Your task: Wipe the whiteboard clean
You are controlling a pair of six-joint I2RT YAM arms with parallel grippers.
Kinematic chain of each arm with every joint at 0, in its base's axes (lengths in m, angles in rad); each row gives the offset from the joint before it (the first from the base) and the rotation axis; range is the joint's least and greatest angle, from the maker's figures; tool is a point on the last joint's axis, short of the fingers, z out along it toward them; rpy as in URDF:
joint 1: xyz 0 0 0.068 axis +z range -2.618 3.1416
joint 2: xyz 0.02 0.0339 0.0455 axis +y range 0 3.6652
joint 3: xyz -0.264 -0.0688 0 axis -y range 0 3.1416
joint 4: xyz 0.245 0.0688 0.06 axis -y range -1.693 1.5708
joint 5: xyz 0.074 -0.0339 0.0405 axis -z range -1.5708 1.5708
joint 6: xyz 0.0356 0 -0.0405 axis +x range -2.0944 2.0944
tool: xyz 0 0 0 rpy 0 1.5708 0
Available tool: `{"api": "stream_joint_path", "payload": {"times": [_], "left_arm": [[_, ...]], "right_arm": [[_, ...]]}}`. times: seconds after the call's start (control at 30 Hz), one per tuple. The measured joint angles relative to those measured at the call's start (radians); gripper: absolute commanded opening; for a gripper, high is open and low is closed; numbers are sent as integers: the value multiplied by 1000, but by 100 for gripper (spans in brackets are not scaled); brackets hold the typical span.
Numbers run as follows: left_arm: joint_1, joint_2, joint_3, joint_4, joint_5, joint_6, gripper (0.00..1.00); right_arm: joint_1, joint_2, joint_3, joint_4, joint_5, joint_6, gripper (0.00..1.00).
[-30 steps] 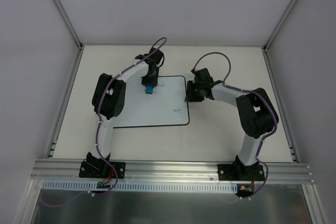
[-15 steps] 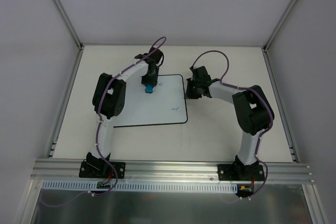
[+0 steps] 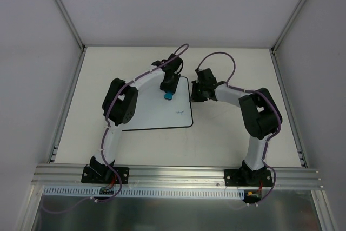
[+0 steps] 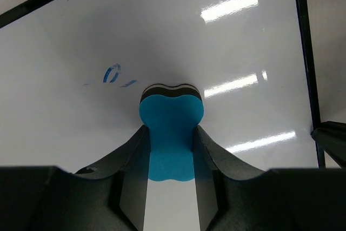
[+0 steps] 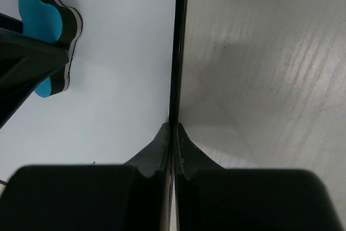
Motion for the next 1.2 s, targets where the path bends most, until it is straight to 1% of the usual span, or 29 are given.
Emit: {"api": "stream_joint_path", "payload": {"times": [0.13,0.27,0.47,0.57,0.87,0.97,1.2], "left_arm": [[32,-8,-9,5,5,-36,0],[91,-10,-5,-4,-4,-79,0],[198,3,24,-21,-43,-99,0],[218,19,48,-32,-47,-101,0],[184,71,130,-55,-27,-34,0],[146,86,151,-43,3,5,0],[39,88,142,-12,108,57,0]], "right_arm": [[8,1,-2,18,0,1,0],[25,3,-8,43,-2,3,0],[31,3,-11,48,-8,3,0],[31,3,-11,48,-9,3,0],[31,3,-12,49,-11,3,0],[31,3,-13,50,-11,3,0],[31,2,-18,57,-12,3,0]]}}
